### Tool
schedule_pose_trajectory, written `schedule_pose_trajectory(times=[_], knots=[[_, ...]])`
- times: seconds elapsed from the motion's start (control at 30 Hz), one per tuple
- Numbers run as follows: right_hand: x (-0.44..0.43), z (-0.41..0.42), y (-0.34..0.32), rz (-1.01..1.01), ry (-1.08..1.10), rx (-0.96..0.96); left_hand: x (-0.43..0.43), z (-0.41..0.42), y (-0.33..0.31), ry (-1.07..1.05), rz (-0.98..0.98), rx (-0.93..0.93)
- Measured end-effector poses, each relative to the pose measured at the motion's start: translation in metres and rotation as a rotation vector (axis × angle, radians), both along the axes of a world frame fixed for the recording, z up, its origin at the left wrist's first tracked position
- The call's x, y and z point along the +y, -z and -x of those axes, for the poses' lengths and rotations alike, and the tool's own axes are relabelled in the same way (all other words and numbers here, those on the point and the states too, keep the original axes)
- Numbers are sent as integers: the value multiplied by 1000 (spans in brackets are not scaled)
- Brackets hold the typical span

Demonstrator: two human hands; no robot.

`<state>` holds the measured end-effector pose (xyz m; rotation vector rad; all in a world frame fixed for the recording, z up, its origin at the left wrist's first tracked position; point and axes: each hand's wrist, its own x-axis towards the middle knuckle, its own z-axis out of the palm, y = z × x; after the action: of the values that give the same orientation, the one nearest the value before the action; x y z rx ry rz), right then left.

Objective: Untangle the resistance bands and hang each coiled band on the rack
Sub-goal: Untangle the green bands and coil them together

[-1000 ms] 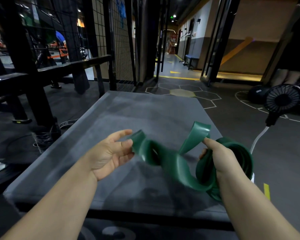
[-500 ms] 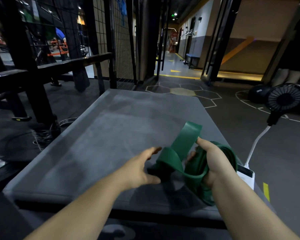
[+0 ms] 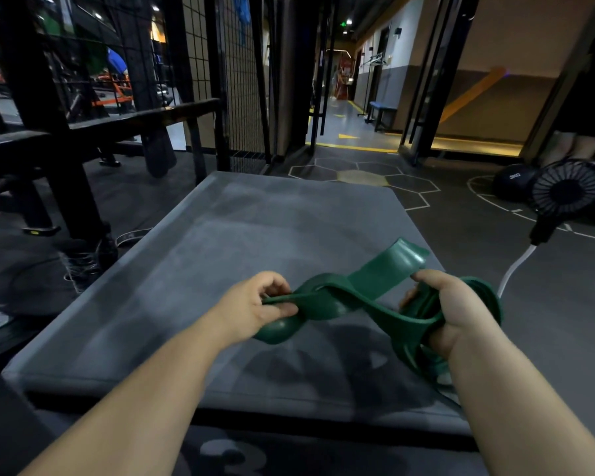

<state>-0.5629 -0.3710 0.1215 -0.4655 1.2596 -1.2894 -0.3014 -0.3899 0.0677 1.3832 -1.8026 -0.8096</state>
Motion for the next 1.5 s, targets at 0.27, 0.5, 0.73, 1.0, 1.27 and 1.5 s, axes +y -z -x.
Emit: schedule_pose_trajectory(times=[0.27, 0.5, 0.73, 1.0, 1.27, 1.5], knots=[[-5, 23, 3, 10, -8, 264, 7, -43, -20, -285, 1, -124], [0, 11, 3, 171, -99, 274, 20, -45, -25, -155, -599, 485], [7, -3, 4, 344, -182, 184, 21, -38, -40, -213, -649, 1173], [9, -12, 5, 373, -138, 117, 24, -31, -42, 23, -264, 1249], [20, -33, 4, 334, -175, 138, 38, 12, -46, -73, 242, 677], [29, -56, 10, 319, -252, 245, 58, 36, -39, 165, 114, -57]])
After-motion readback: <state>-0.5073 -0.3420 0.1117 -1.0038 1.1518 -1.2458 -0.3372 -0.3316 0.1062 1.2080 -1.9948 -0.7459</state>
